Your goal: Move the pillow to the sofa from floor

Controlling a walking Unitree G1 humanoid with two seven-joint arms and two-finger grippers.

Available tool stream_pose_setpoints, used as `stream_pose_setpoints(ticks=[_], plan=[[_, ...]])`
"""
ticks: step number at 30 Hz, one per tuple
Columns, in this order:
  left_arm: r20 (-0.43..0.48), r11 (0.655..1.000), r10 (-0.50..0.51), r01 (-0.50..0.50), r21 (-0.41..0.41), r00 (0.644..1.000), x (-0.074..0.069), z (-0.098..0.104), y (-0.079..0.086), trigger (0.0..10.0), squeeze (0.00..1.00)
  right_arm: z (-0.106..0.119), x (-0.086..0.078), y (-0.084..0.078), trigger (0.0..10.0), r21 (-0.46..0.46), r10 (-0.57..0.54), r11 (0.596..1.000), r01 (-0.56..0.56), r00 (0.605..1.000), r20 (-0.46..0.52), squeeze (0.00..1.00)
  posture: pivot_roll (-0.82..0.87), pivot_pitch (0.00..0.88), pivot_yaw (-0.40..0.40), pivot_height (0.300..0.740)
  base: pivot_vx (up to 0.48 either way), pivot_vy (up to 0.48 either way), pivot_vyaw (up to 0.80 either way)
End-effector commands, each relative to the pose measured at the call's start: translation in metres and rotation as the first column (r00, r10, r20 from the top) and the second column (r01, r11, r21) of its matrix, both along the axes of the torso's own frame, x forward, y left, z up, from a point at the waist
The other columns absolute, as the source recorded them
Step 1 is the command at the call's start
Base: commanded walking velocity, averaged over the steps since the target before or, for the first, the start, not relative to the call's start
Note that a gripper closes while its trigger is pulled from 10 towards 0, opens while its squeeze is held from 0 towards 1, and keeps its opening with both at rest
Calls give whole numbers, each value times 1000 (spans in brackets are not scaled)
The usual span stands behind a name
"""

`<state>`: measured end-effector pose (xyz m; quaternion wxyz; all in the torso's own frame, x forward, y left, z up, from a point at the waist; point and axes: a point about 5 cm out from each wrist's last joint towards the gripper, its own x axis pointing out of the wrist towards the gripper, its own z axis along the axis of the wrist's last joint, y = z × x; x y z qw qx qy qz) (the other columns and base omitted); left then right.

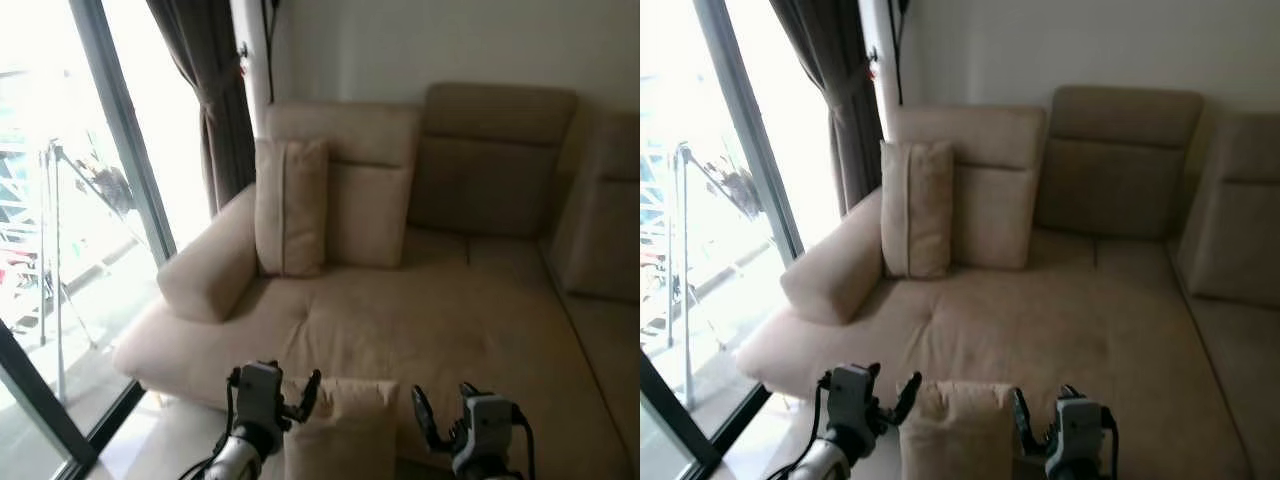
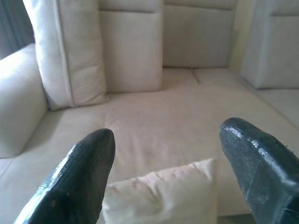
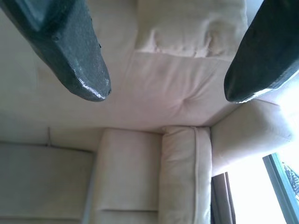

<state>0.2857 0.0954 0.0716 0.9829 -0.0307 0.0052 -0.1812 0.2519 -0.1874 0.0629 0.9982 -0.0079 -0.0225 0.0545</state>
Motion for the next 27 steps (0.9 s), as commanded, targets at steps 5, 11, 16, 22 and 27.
stream_pose_setpoints(ticks=[5,11,16,22,27], plan=[[-15,1000,14,-14,15,1000,-3,-5,6,10000,0,-2,0,7,10000,8,17,1000,-17,1000,-6,0,118,0,24,740,0,0,0],[-13,1000,11,-11,15,1000,-3,-5,6,10000,0,-4,1,6,10000,-7,16,1000,-16,1000,-19,0,117,0,24,740,0,0,0],[-38,997,-48,50,50,998,-5,-13,4,10000,0,-36,0,-8,10000,-89,-22,996,4,977,-210,0,118,0,21,740,0,0,0],[-37,963,-193,197,185,980,-14,-25,3,10000,0,-39,-1,-20,10000,-103,-47,994,24,974,-220,0,116,0,18,740,0,0,0],[-46,935,-248,251,252,968,-17,-32,4,10000,0,-37,2,-15,10000,-120,-8,993,-18,977,-213,0,115,0,14,740,0,0,0]])
